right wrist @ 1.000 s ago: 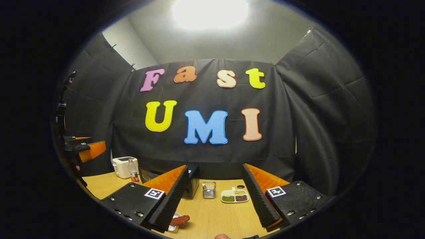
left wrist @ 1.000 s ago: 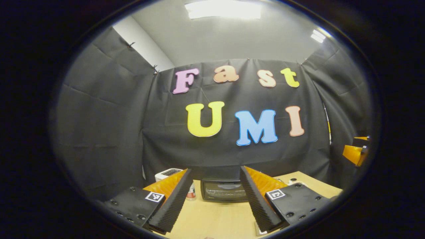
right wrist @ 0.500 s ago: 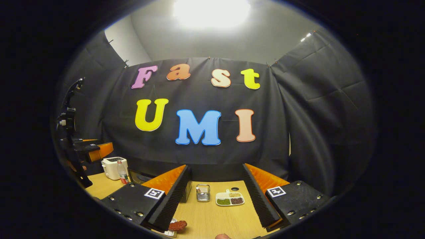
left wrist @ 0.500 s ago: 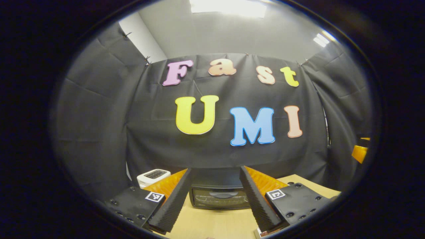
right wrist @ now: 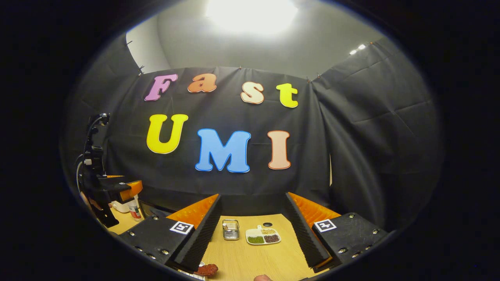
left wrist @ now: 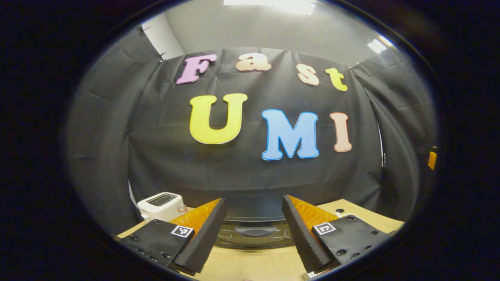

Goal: Open the electric oven with the left hand, put the food in, and close the electric oven.

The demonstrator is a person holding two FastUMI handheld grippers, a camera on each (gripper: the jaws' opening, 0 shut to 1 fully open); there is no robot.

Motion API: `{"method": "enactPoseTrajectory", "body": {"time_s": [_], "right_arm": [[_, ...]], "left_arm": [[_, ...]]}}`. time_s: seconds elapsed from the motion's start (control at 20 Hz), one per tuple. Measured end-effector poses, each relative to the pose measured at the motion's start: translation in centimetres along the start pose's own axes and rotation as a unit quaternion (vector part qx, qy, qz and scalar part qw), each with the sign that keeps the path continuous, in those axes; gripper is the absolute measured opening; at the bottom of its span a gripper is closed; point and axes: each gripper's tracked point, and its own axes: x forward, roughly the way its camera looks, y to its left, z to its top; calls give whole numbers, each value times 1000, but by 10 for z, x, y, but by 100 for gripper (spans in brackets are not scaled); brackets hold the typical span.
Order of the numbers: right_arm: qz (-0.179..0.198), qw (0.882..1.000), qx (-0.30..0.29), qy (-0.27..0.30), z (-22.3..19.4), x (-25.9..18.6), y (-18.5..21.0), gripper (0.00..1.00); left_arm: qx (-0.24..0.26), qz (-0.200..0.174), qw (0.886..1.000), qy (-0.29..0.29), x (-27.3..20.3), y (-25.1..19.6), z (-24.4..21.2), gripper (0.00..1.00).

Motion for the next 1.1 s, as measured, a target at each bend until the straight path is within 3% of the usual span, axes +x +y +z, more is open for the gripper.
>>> {"method": "enactPoseTrajectory", "body": {"time_s": [0.7,0.9,1.1], "right_arm": [[-66,997,-33,29,-13,0,1,96],[-84,995,-45,35,-15,-5,0,97],[-95,993,-45,46,-19,-7,-2,96]], "left_arm": [[13,-40,997,71,94,-5,-97,100],[14,-41,995,90,116,-4,-122,96],[6,-40,994,105,126,-5,-140,100]]}}
